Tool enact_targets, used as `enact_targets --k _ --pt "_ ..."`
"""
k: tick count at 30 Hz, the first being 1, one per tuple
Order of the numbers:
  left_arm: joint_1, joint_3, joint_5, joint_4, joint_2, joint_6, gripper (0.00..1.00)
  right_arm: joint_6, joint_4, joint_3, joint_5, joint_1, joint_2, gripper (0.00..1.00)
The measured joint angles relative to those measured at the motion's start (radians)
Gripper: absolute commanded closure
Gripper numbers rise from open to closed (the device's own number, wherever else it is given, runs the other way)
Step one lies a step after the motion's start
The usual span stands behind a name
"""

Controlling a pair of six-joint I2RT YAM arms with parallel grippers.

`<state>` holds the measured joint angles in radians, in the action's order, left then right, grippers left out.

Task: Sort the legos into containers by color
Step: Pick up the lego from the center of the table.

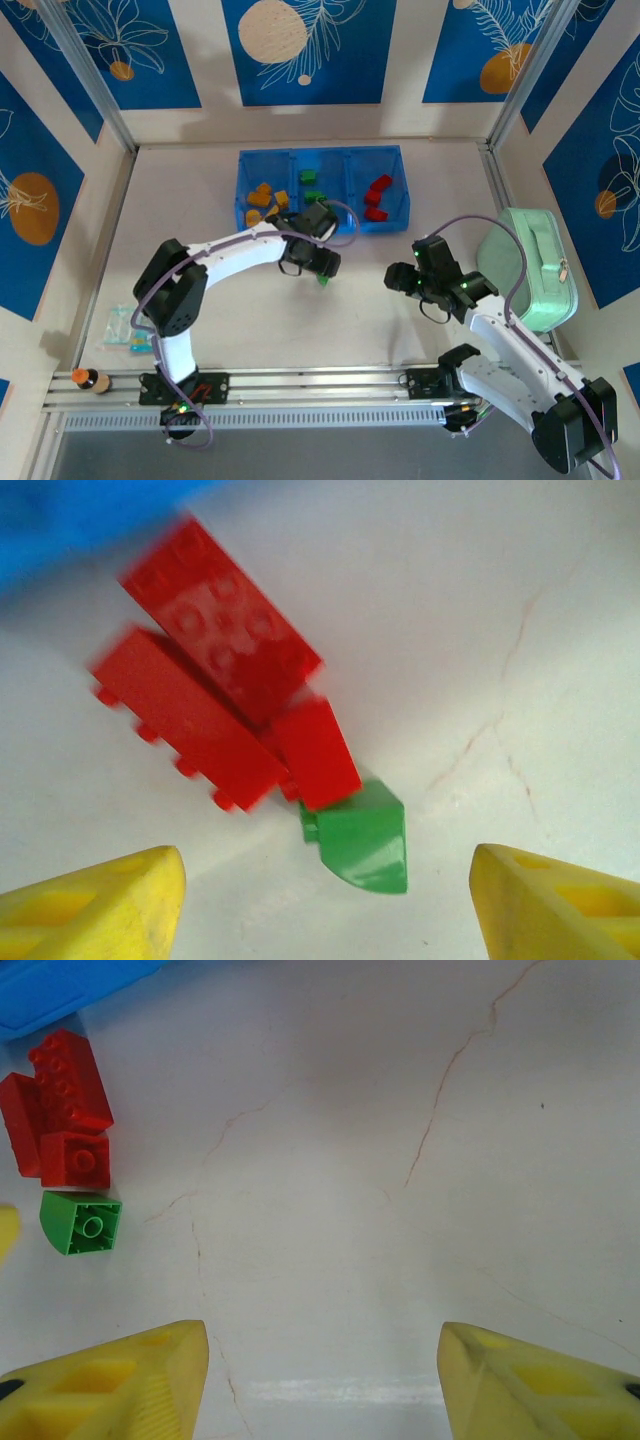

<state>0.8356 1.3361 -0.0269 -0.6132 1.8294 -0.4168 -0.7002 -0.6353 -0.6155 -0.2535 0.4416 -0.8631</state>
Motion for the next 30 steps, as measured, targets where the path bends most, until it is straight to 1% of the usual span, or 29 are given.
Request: enact_targets --k 5,9,16,23,27,30 --pt "0.044 -0.063 0.005 0.05 0.001 -0.058 0.27 -0.008 0.0 0.005 0.0 0.006 0.0 0.37" --pt "0.053 -0.086 0.005 0.08 0.003 -0.085 0.28 -0.012 0.0 0.012 0.0 0.008 0.005 0.37" --pt "0.058 -0.09 0.005 0.117 0.038 -0.11 0.32 -0.016 -0.002 0.029 0.0 0.009 0.022 0.38" --pt "0.059 -0.082 0.003 0.127 0.088 -0.121 0.46 -0.019 -0.004 0.029 -0.002 0.009 0.026 0.38" --pt "0.061 -0.08 -0.009 0.129 0.093 -0.127 0.56 -0.025 -0.004 0.03 -0.004 0.009 0.038 0.38" --pt "0.064 -0.08 -0.014 0.127 0.093 -0.129 0.62 -0.026 -0.004 0.03 -0.004 0.009 0.042 0.39"
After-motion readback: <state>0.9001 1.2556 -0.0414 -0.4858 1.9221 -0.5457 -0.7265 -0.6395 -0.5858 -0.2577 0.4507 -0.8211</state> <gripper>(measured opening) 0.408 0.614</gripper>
